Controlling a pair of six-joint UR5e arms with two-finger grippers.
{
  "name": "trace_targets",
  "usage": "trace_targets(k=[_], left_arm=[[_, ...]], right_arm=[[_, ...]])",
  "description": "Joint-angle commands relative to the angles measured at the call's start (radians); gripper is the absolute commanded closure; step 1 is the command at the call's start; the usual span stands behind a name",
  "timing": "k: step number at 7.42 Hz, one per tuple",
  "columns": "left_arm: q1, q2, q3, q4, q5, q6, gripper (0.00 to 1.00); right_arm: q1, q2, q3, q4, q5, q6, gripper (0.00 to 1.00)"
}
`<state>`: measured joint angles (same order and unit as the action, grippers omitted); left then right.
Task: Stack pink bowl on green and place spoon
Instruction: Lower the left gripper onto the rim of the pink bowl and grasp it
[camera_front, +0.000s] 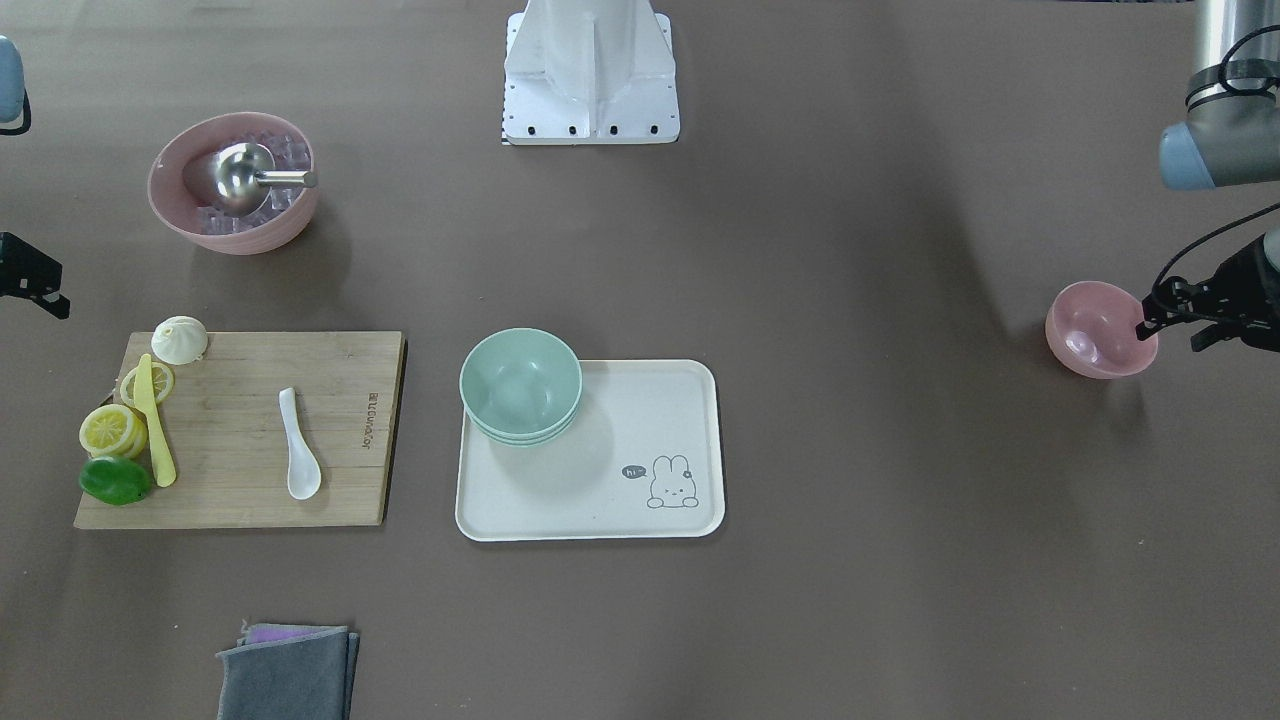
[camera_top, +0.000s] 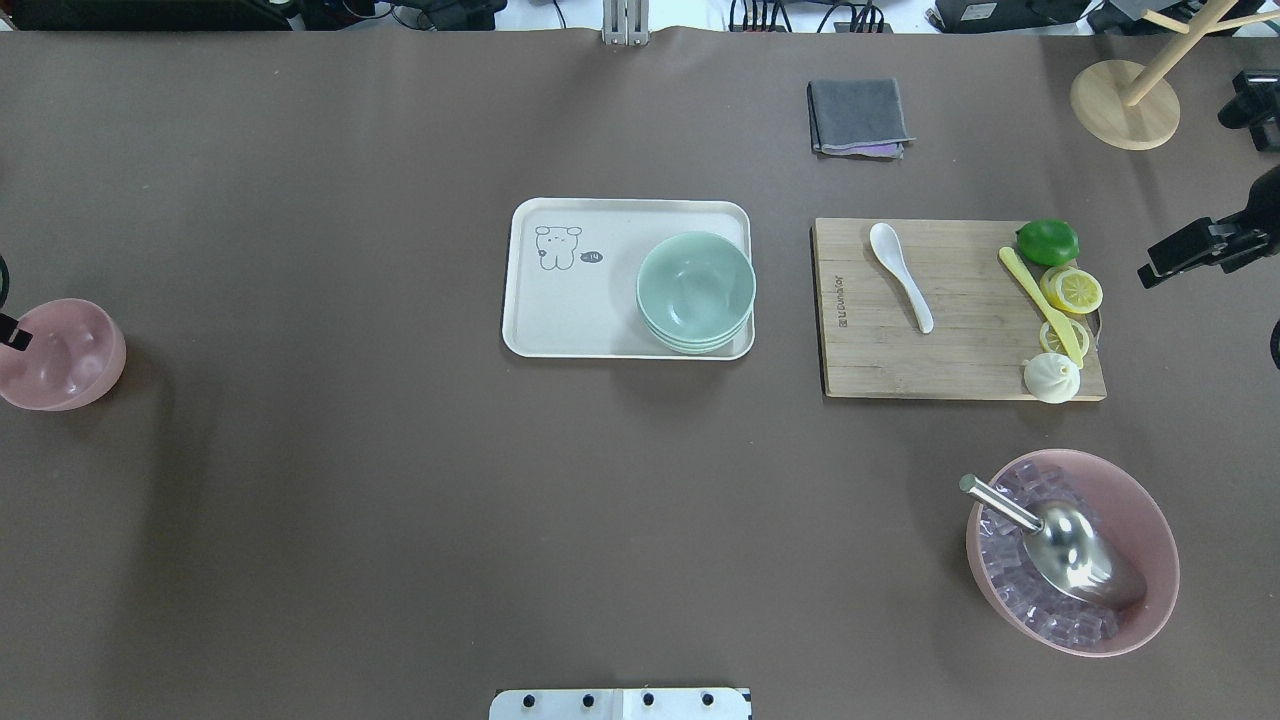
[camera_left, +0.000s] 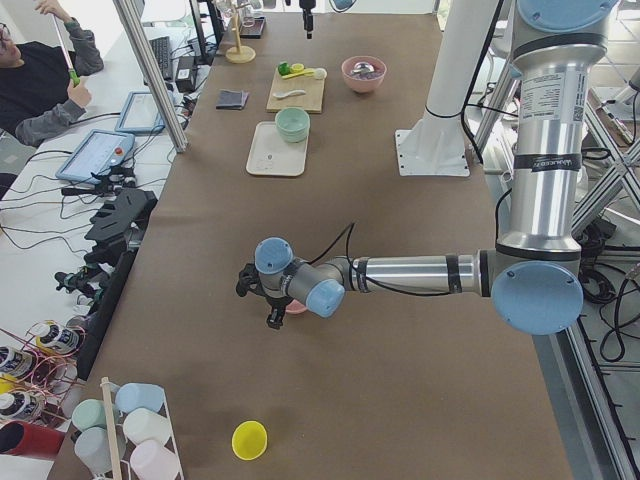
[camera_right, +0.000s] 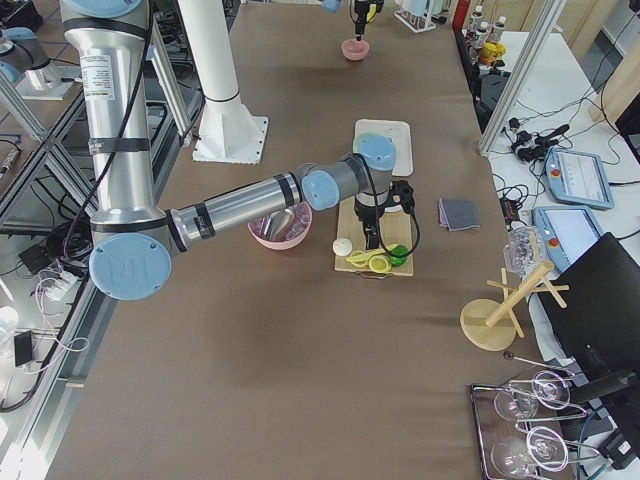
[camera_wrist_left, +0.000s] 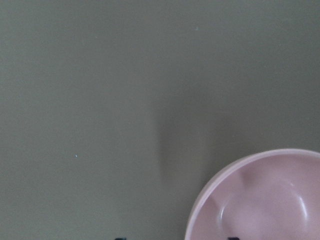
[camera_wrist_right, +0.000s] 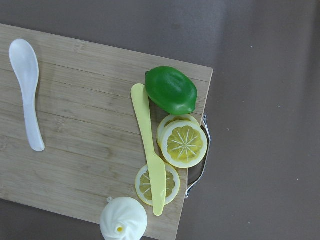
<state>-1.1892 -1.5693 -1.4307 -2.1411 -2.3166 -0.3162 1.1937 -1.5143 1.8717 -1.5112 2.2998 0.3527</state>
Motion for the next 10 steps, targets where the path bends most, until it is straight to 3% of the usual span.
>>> trace_targets(k=[1,2,4,5,7,9,10], left_arm=[[0.011,0.002,0.004,-0.012,-0.004,0.000,0.71],[0.010,0.005,0.003,-0.014,-0.010,0.000,1.00],[0.010,0.006,-0.022,-0.013,-0.020,-0.003,1.00],[0.010,0.000,-0.054,0.006,-0.094,-0.007,1.00],[0.006,-0.030,-0.167,0.070,-0.132,-0.228,1.00],[0.040,-0.171,-0.270,0.253,-0.127,-0.398,1.00],[0.098,-0.278,-0.325,0.417,-0.075,-0.479,1.00]], right_arm=[[0.000,-0.001,0.000,0.000,0.000,0.000,0.00],[0.000,-0.001,0.000,0.000,0.000,0.000,0.00],[0.000,-0.001,0.000,-0.001,0.000,0.000,0.00],[0.000,-0.001,0.000,0.000,0.000,0.000,0.00],[0.000,0.000,0.000,0.000,0.001,0.000,0.00],[0.000,0.000,0.000,0.000,0.001,0.000,0.00],[0.000,0.000,0.000,0.000,0.001,0.000,0.00]])
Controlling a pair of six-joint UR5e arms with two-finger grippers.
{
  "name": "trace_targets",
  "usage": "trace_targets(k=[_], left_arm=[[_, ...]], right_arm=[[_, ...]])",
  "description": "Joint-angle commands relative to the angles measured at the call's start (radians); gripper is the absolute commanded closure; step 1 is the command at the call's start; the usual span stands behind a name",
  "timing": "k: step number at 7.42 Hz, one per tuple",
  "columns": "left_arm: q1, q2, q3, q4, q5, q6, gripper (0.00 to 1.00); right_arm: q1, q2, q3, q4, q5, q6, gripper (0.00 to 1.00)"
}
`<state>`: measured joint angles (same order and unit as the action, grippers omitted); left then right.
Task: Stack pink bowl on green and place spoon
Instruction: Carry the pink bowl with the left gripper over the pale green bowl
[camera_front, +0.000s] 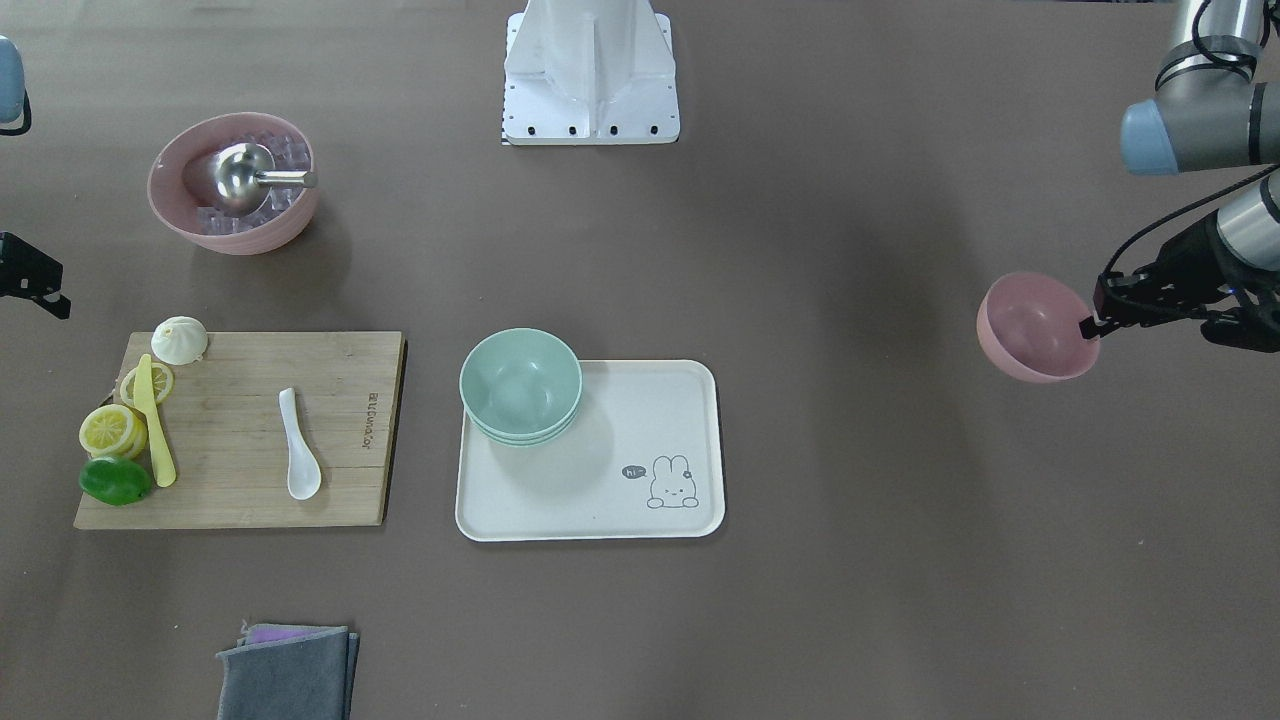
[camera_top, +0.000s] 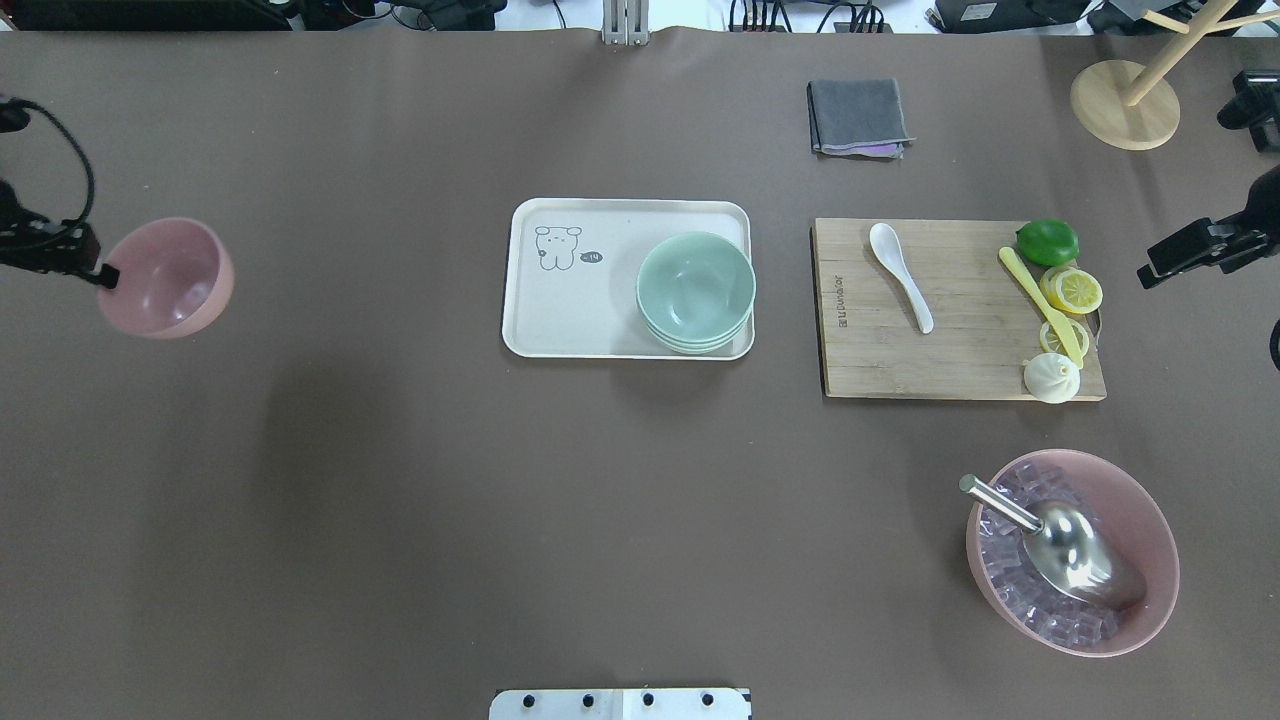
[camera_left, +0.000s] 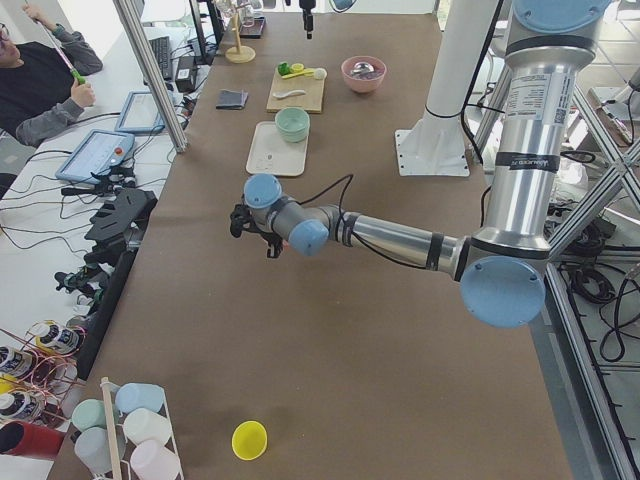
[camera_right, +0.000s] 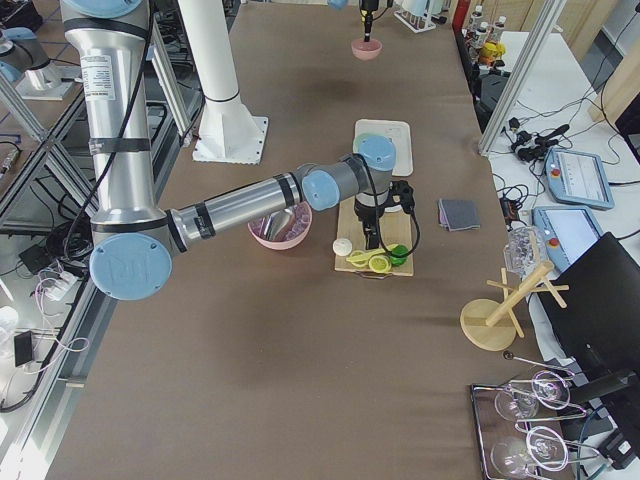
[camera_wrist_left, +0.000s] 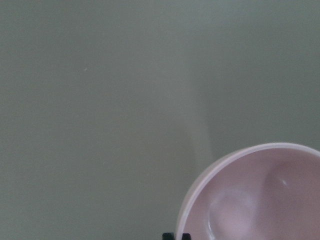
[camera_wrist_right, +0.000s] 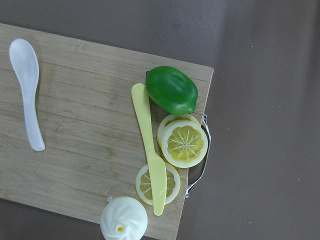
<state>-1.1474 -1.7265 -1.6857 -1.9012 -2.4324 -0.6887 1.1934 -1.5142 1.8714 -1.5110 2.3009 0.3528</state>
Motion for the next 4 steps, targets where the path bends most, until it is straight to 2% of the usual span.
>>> trace_targets(k=[1,2,4], left_arm=[[0.110,-0.249,-0.098,0.347,0.094,-0.171,1.00],[0.167,-0.368,-0.092,0.461,0.105,-0.248,1.00],[0.303,-0.515,-0.045,0.475,0.182,-0.455,1.00]], right_arm=[[0.000,0.002,0.000,0.000,-0.001,0.000,0.00],[0.000,0.002,0.000,0.000,-0.001,0.000,0.00],[0.000,0.003,-0.001,-0.002,0.000,0.000,0.00]])
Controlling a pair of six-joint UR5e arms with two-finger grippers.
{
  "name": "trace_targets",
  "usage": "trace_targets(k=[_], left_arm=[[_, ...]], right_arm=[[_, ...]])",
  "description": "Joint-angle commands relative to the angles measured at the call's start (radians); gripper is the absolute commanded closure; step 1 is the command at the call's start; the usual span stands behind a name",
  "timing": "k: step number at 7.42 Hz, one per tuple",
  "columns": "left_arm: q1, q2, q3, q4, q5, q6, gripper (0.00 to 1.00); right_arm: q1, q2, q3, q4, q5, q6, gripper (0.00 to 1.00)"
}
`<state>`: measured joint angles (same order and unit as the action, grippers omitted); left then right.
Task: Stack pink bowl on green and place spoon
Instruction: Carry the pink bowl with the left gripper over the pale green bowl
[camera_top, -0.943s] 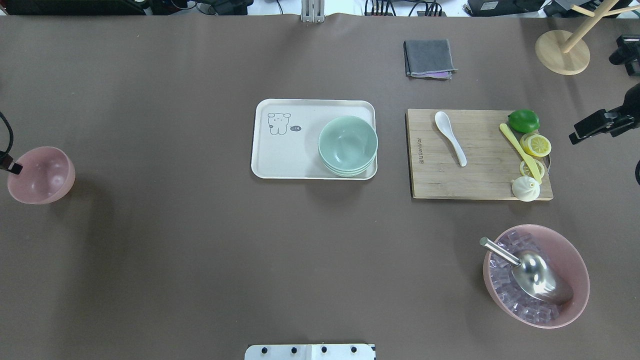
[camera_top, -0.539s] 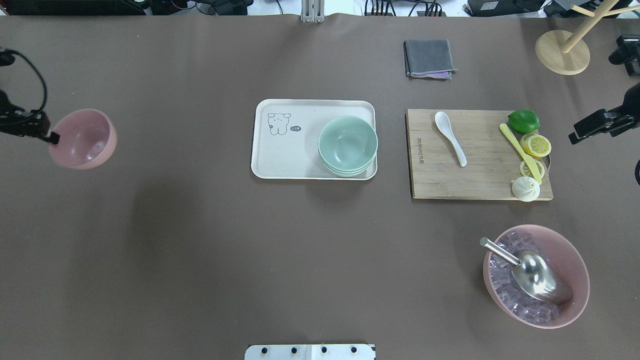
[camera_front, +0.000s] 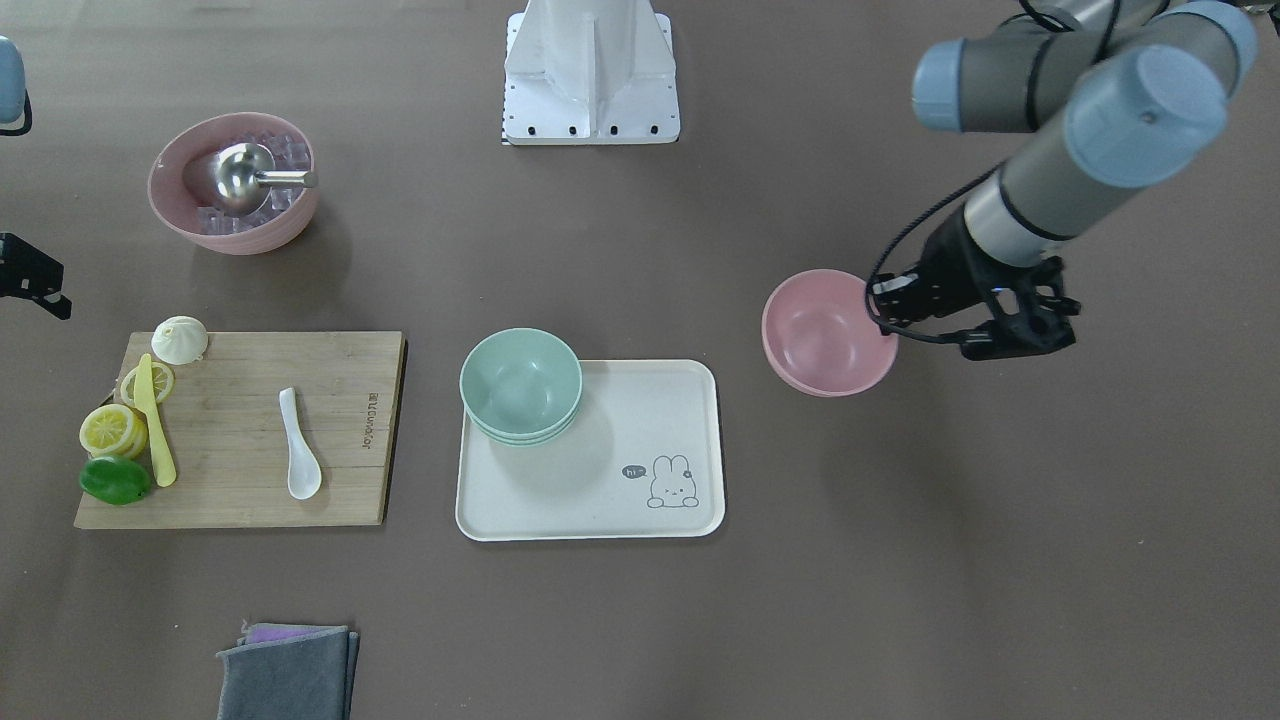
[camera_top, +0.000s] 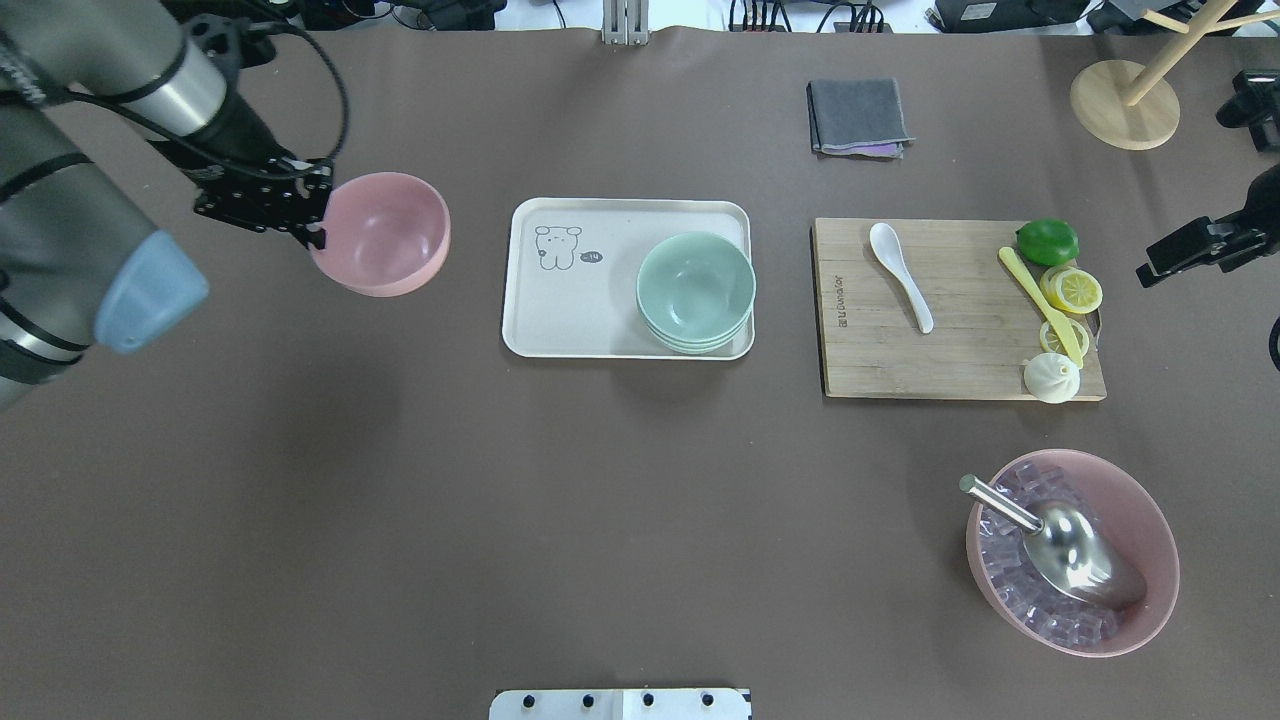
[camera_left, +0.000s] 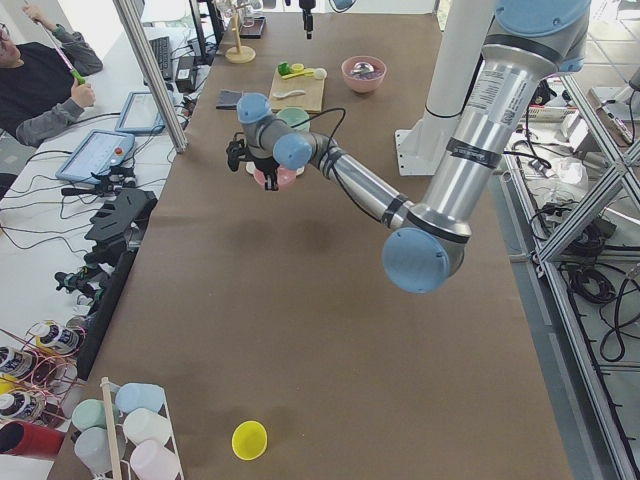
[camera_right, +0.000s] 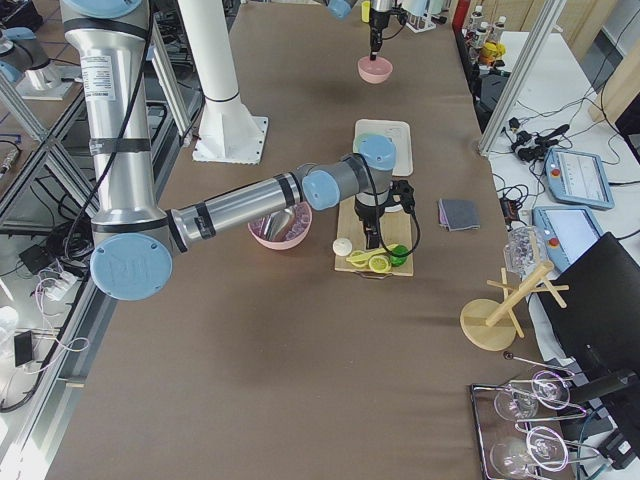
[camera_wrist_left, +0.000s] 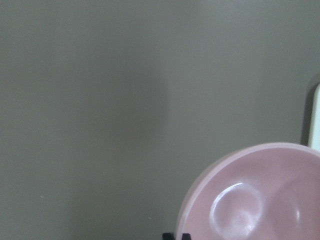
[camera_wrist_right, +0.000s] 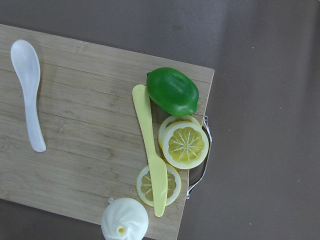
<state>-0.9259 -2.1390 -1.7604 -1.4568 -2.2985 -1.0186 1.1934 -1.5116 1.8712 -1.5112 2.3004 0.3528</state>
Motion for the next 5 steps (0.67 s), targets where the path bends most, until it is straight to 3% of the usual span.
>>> trace_targets(k=[1,3,5], left_arm=[[0.128,-0.196,0.095,0.029,0.071,-0.211,1.00],[0.192,-0.396,0.290,0.007,0.126,-0.349,1.00],[0.249,-0.421,0.361,-0.107,0.183,-0.441,1.00]], right_arm=[[0.000,0.002,-0.001,-0.001,-0.001,0.000,0.00],[0.000,0.002,-0.001,-0.001,0.001,0.000,0.00],[0.000,0.002,-0.003,-0.001,0.001,0.000,0.00]])
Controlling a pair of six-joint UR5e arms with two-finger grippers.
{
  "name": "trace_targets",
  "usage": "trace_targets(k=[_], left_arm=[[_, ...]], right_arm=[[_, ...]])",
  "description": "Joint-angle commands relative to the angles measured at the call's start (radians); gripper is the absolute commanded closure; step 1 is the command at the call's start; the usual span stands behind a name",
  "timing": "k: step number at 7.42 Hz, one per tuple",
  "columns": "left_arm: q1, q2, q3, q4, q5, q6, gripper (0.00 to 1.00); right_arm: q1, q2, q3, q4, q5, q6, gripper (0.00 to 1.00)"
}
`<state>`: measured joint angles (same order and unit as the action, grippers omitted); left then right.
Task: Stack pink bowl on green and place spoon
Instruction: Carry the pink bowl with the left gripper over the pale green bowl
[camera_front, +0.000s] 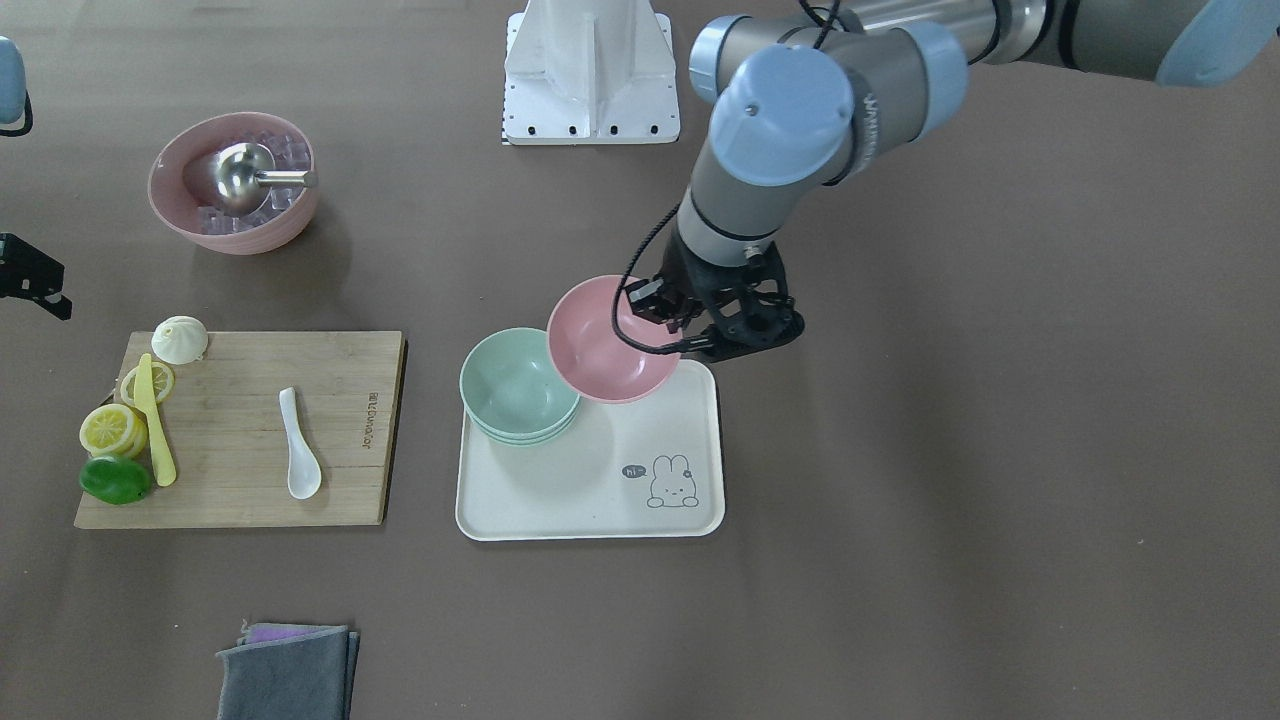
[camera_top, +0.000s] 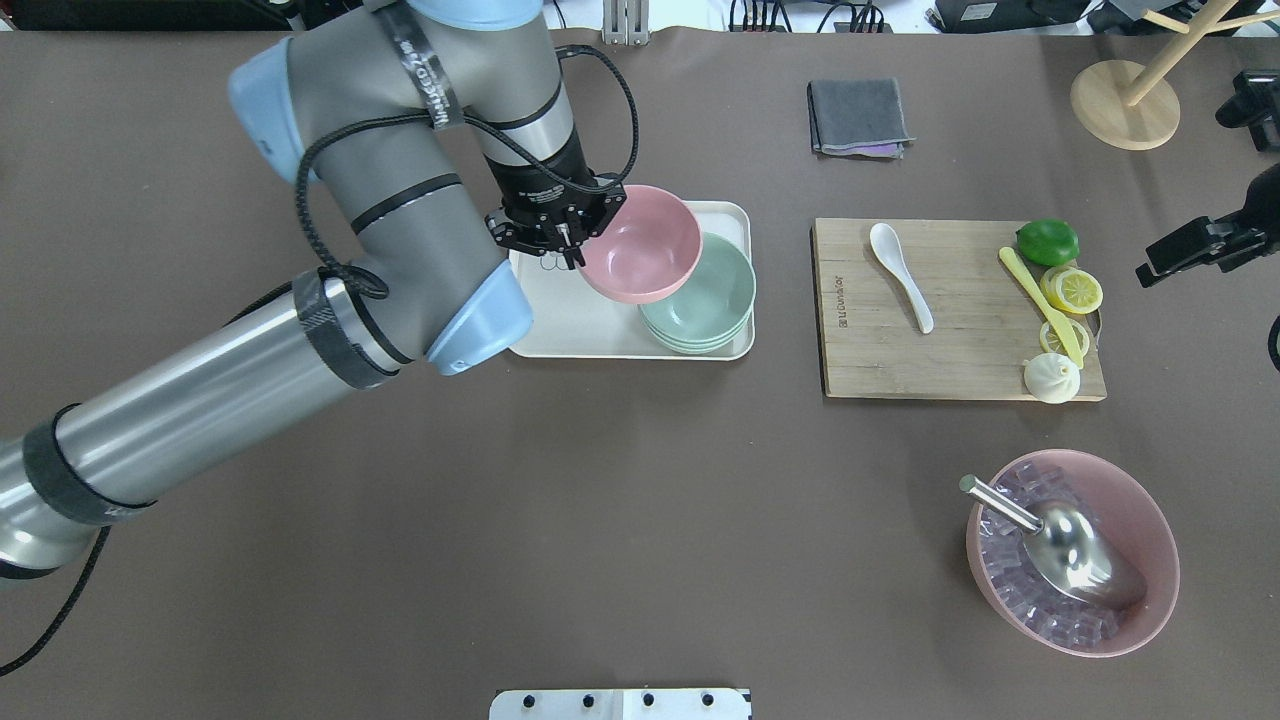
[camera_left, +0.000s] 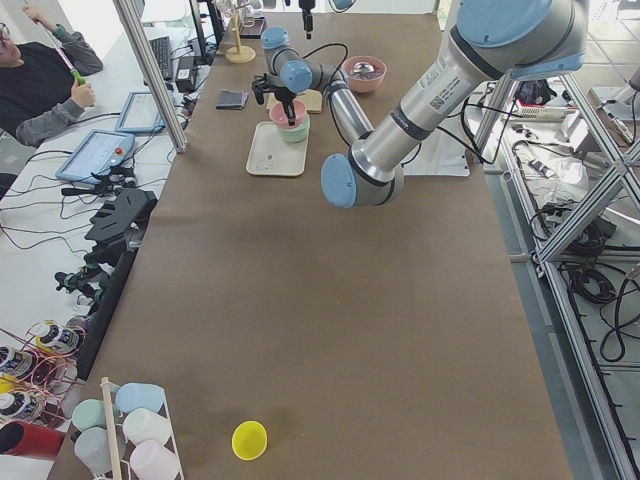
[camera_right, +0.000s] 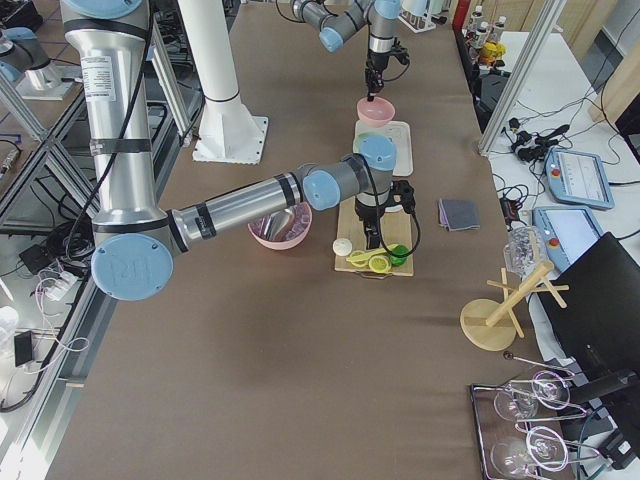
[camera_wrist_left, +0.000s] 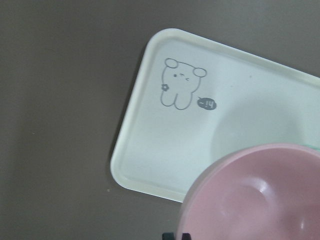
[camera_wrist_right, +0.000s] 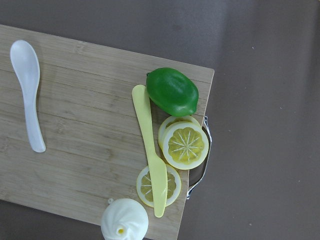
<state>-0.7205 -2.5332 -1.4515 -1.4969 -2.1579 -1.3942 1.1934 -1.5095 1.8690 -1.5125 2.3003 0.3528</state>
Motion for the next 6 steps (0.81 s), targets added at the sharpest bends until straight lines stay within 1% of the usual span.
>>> trace_targets(k=[1,2,5,6], left_arm=[[0.076,-0.029,0.071,-0.109,0.088,-0.104,1.00],[0.085,-0.033,0.094,-0.135,0.095,-0.109,1.00],[0.090,-0.059,0.134,-0.144,0.095,-0.127,1.00],[0.092,-0.061,0.157,-0.185,0.121,-0.146,1.00]], right_arm=[[0.000,0.000,-0.001,0.000,-0.001,0.000,0.00],[0.000,0.000,-0.002,0.000,0.001,0.000,0.00],[0.000,0.002,-0.004,0.000,0.001,0.000,0.00],[0.000,0.002,-0.004,0.002,0.001,0.000,0.00]])
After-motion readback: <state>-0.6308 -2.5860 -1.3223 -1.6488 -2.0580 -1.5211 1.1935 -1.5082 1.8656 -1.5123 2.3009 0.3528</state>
